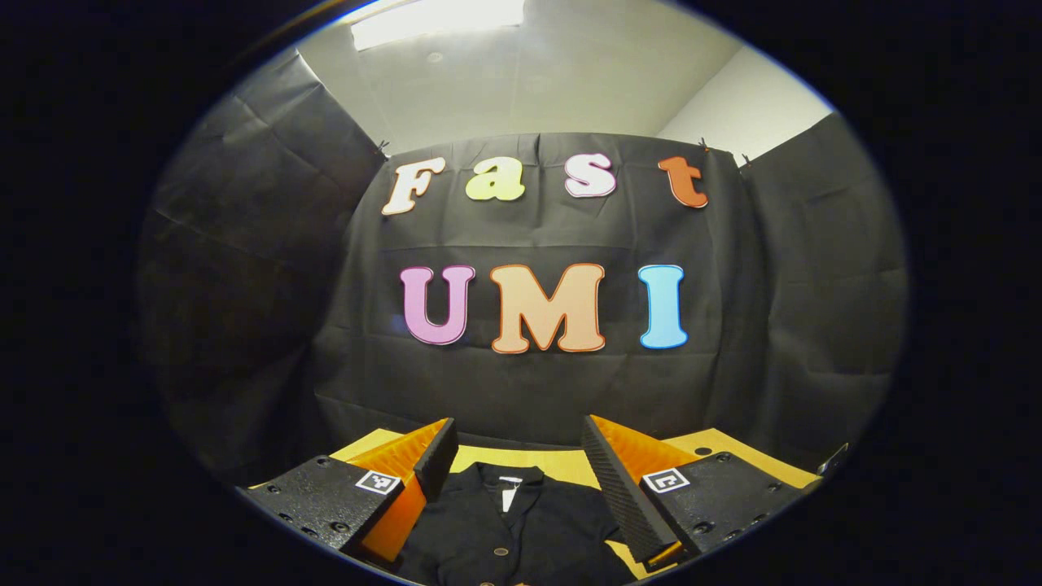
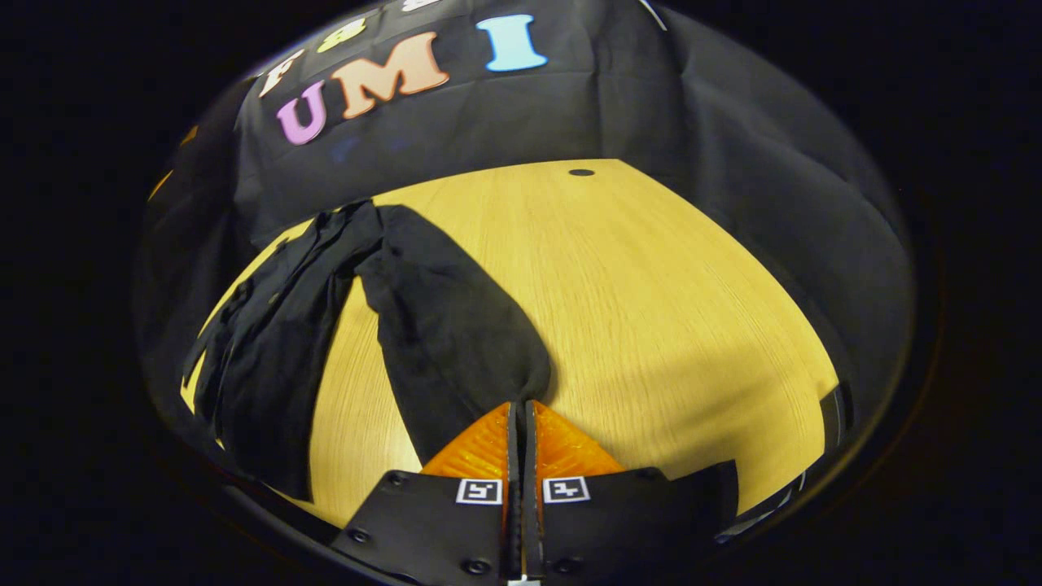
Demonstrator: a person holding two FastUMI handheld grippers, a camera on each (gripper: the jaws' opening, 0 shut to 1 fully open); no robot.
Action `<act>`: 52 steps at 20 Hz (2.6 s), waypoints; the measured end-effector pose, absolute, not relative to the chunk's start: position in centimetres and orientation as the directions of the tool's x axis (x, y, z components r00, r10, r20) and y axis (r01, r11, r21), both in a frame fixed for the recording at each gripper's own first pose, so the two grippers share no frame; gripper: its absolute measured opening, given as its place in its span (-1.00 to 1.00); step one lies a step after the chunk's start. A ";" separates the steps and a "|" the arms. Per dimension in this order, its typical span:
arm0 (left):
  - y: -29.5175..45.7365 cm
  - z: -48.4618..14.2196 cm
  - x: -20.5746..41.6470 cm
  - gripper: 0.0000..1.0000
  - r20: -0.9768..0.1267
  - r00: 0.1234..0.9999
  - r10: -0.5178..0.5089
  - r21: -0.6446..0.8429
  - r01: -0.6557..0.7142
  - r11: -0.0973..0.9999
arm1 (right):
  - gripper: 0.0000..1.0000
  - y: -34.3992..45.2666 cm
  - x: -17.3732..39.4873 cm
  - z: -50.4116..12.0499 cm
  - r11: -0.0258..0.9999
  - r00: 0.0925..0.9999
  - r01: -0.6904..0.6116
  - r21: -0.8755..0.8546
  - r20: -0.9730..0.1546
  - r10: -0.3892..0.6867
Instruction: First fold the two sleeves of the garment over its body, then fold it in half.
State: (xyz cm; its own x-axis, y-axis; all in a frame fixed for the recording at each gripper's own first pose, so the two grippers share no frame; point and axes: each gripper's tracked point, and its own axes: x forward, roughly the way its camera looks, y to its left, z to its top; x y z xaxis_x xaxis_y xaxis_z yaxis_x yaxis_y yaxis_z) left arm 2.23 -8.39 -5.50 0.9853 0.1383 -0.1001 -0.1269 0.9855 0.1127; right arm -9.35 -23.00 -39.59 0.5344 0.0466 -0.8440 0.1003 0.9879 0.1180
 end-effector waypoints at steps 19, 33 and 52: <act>8.5 -2.6 -1.4 0.84 -0.064 0.967 0.247 0.132 -0.237 0.963 | -0.92 -10.4 5.7 -23.7 0.991 0.840 0.038 0.129 -0.542 0.038; 22.0 -2.8 -6.2 0.84 -0.072 0.925 0.373 0.174 -0.356 0.918 | -0.93 6.7 10.2 -22.0 0.980 0.853 -0.147 0.131 -0.485 0.193; 34.8 -10.0 -11.9 0.84 -0.247 0.870 0.427 0.201 -0.385 0.901 | -0.88 27.2 11.2 -28.9 0.945 0.743 -0.313 0.095 -0.595 0.306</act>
State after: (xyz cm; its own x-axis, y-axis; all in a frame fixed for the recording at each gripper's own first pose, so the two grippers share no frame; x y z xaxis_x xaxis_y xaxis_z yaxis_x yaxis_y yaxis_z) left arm -11.93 34.75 -10.02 0.8699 0.4269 -0.2472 -0.3849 0.9008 0.2012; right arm 11.24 27.17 -28.87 0.7430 0.3060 -0.5953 -0.3127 0.9451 0.0955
